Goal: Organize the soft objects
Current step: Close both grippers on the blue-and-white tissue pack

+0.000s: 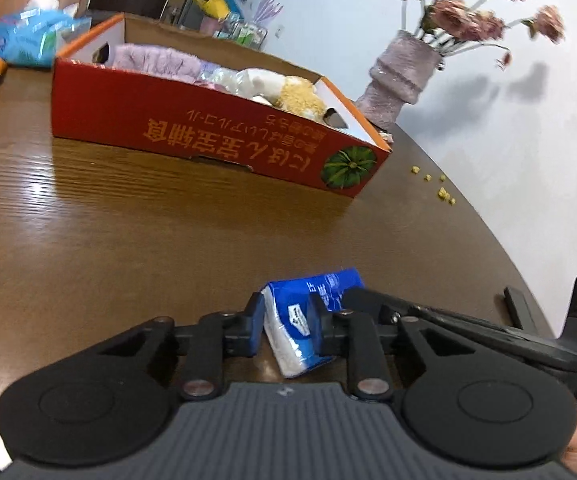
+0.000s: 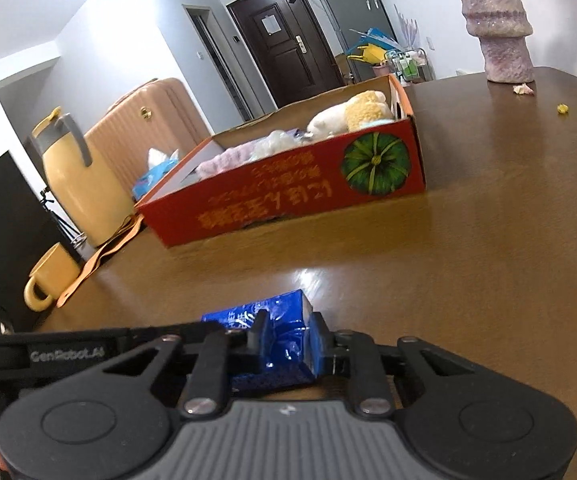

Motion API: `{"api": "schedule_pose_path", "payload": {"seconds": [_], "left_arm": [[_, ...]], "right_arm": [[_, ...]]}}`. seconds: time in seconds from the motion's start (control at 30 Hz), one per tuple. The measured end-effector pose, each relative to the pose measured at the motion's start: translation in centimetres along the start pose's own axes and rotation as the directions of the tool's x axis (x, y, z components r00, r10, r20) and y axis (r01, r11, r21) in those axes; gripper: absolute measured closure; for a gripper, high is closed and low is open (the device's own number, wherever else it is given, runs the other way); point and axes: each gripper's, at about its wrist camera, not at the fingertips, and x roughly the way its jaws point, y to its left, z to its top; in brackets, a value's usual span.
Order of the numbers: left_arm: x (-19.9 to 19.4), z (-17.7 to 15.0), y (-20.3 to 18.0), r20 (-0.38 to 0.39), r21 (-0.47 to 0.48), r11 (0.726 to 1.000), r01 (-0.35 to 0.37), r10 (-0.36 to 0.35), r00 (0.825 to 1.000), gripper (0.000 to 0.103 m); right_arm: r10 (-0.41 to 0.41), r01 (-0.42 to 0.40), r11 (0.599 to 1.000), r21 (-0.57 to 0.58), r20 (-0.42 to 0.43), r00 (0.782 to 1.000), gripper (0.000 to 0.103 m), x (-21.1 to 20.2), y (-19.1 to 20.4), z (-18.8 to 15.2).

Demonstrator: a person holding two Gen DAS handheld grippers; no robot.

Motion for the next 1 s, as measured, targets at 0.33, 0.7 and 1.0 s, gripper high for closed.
{"api": "schedule_pose_path", "payload": {"seconds": [0.33,0.7,1.0], "left_arm": [[-5.9,-5.6,0.3,-0.067,-0.045,0.997,0.061,-0.064,0.996,0.075],[-6.3,-6.1,0.7,-0.067,-0.052,0.997,0.057,-0.061,0.996,0.064],[-5.5,-5.9,0.9,-0.082,-0.049,0.995,0.089,-0.093,0.992,0.077]], "right_arm": [[0.043,-0.042,0.995,0.085,-0.007,0.999,0.083,-6.6,2.6,-7.1],[0.009,-0.009,0.997,0.075,0.002,1.000,0.078,-6.6,2.9,-7.3],[0.046,-0.046,0.997,0.068,-0.005,0.999,0.084,-5.7,2.4,-7.1]]}}
